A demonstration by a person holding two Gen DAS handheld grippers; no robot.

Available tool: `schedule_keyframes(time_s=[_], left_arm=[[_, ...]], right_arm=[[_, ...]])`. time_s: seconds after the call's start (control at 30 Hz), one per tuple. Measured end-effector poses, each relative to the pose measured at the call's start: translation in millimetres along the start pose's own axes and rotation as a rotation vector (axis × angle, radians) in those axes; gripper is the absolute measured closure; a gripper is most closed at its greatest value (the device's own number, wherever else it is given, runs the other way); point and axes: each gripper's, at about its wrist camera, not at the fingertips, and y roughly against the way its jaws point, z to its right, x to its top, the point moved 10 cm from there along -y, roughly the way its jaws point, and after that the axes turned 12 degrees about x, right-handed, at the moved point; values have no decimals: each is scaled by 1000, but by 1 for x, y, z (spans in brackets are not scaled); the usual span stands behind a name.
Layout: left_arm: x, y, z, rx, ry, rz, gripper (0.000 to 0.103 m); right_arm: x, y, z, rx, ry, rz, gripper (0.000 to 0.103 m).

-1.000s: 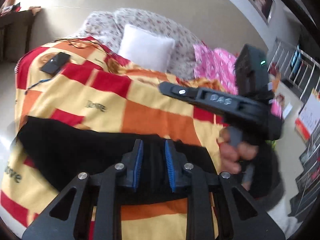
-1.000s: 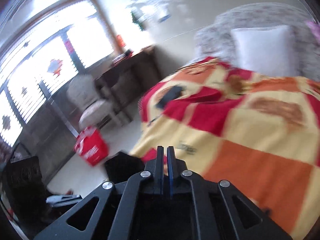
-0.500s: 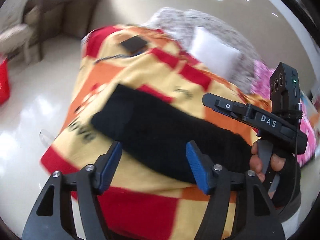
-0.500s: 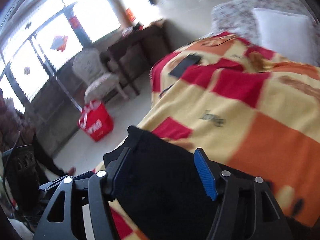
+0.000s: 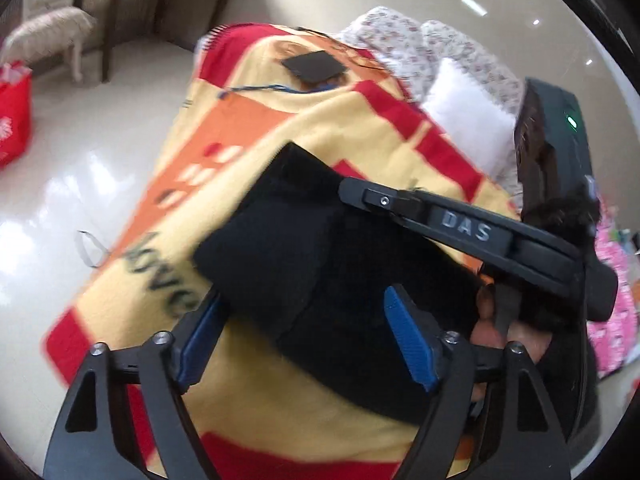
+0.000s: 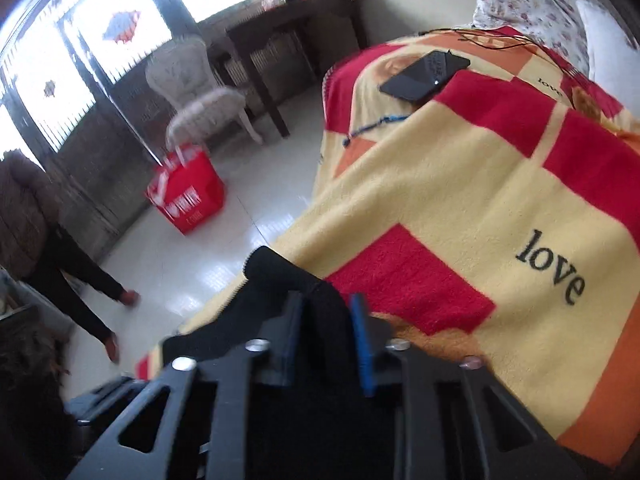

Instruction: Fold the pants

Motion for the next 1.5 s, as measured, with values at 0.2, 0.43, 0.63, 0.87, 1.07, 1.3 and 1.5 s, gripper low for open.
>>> schedule_keyframes(time_s=[0.2, 0.43, 0.63, 0.87, 1.07, 1.3, 1.5], left_arm=[[4, 43, 54, -130, -118, 123, 85], [-45, 65, 132, -181, -381, 177, 86], [-69, 56, 141, -111, -472, 177, 86], [-74, 53, 145, -37, -531, 197, 85], [-76, 55, 142, -7, -558, 195, 69], [-69, 79, 149, -61, -541, 199, 36], [-59, 108, 160, -151, -541, 236, 23]], right_arm=[[11, 80, -6, 45, -31, 172, 98], [-34, 221, 37, 79, -321, 500, 26], [-80, 222, 47, 208, -483, 497, 24], [-79, 172, 35, 176, -465, 374, 40], [-86, 166, 32, 85, -396, 343, 84], [-86, 215, 28, 39, -335, 409, 86], [-101, 279, 30, -45, -292, 465, 86]])
